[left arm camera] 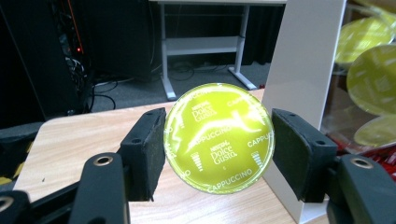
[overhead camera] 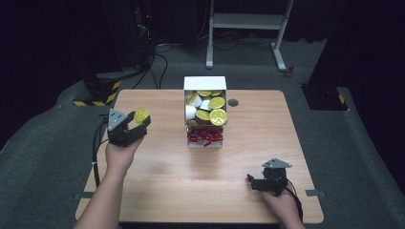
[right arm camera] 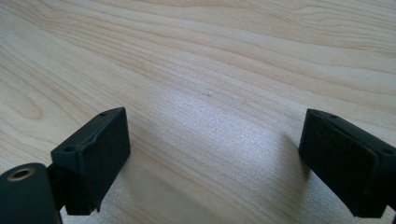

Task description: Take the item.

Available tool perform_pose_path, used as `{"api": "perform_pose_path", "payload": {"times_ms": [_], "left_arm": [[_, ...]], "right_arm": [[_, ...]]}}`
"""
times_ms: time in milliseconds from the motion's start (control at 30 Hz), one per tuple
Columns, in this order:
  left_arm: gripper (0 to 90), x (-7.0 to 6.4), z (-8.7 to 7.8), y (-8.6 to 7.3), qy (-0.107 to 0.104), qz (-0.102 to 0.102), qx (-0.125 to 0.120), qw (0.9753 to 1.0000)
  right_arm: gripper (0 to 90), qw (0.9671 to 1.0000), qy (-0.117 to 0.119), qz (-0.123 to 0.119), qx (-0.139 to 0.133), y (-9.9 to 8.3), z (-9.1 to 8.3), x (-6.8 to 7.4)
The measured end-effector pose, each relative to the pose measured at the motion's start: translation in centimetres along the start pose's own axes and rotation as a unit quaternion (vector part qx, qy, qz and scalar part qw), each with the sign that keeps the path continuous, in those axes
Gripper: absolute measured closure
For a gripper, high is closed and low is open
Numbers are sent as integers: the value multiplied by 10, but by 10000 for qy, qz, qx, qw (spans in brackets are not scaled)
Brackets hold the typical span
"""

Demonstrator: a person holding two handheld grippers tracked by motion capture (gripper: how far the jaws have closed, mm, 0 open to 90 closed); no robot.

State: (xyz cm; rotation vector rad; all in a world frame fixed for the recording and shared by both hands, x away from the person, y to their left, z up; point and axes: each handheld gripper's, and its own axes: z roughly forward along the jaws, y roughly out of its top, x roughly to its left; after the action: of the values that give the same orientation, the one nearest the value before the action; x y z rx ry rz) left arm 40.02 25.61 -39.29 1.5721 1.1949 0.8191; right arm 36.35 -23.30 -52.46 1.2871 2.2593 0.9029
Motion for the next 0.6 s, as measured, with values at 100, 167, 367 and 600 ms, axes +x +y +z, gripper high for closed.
{"api": "perform_pose_path", "payload": {"times_ms": [100,167,367,600], "left_arm": [[384,1,3,-5,18,-39,79,10000],[384,2,5,-9,25,-41,131,9999],[384,4,12,-21,25,-63,321,9995],[383,3,29,-45,25,-146,689,9975]], "right_arm": [[88,10000,1,-1,0,0,0,0],[88,10000,1,-1,0,0,0,0],[88,10000,1,-1,0,0,0,0],[88,10000,1,-1,0,0,0,0]]}}
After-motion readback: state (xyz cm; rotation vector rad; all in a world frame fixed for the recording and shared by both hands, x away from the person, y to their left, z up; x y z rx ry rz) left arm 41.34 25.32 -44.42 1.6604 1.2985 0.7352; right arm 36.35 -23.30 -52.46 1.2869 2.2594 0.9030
